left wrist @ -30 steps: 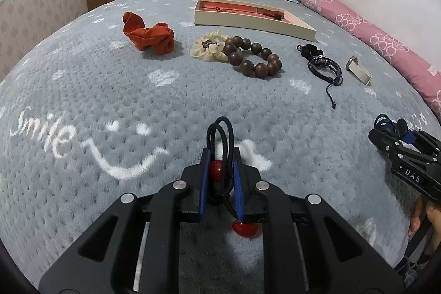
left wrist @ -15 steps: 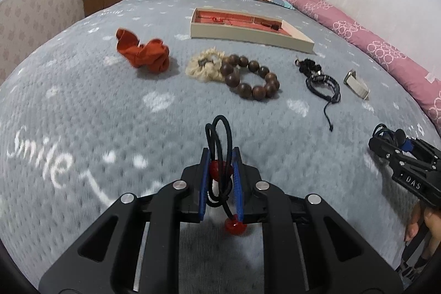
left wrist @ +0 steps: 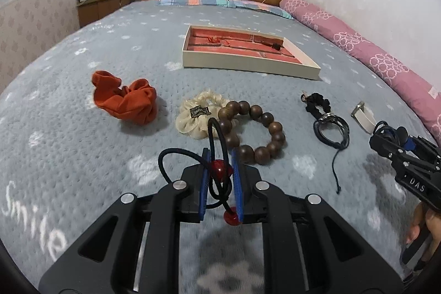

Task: Organize jewelry
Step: 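Carry the hair tie and claw clip over the tray and lower them in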

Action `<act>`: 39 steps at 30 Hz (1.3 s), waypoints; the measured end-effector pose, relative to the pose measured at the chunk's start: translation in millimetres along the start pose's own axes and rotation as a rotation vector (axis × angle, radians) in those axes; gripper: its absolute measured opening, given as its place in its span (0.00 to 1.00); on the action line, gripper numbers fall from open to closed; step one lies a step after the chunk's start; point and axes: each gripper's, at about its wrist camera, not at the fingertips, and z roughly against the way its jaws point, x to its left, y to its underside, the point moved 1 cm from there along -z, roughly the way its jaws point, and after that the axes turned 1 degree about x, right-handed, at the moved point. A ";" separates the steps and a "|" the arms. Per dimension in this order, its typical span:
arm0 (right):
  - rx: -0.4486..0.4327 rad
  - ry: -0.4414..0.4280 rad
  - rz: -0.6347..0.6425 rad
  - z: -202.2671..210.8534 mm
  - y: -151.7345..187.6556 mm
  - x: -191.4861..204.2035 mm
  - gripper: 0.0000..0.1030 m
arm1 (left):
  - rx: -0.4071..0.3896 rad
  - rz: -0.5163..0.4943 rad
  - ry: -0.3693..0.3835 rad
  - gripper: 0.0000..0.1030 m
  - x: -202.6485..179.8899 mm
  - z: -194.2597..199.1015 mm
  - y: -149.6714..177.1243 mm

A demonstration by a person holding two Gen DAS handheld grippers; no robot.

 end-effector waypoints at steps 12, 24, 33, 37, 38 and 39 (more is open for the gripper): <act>-0.038 0.000 0.022 -33.4 -57.3 -4.1 0.48 | -0.062 -0.007 0.017 0.14 -0.6 -9.3 -64.9; -0.077 -0.001 -0.020 -111.4 -158.2 -23.9 0.48 | -0.103 -0.018 0.025 0.14 -17.9 -85.1 -181.2; -0.036 -0.003 -0.060 -204.7 -214.5 -29.3 0.48 | -0.046 -0.013 0.004 0.14 -20.0 -179.6 -244.3; -0.005 0.010 -0.088 -244.9 -227.2 -37.5 0.48 | -0.004 0.003 -0.010 0.14 -13.2 -220.1 -260.5; 0.010 0.010 -0.109 -258.0 -229.7 -42.1 0.48 | 0.005 -0.002 -0.022 0.14 -12.9 -231.2 -263.6; 0.021 0.015 -0.119 -266.5 -230.9 -45.1 0.48 | 0.013 -0.010 -0.032 0.14 -13.0 -241.0 -265.7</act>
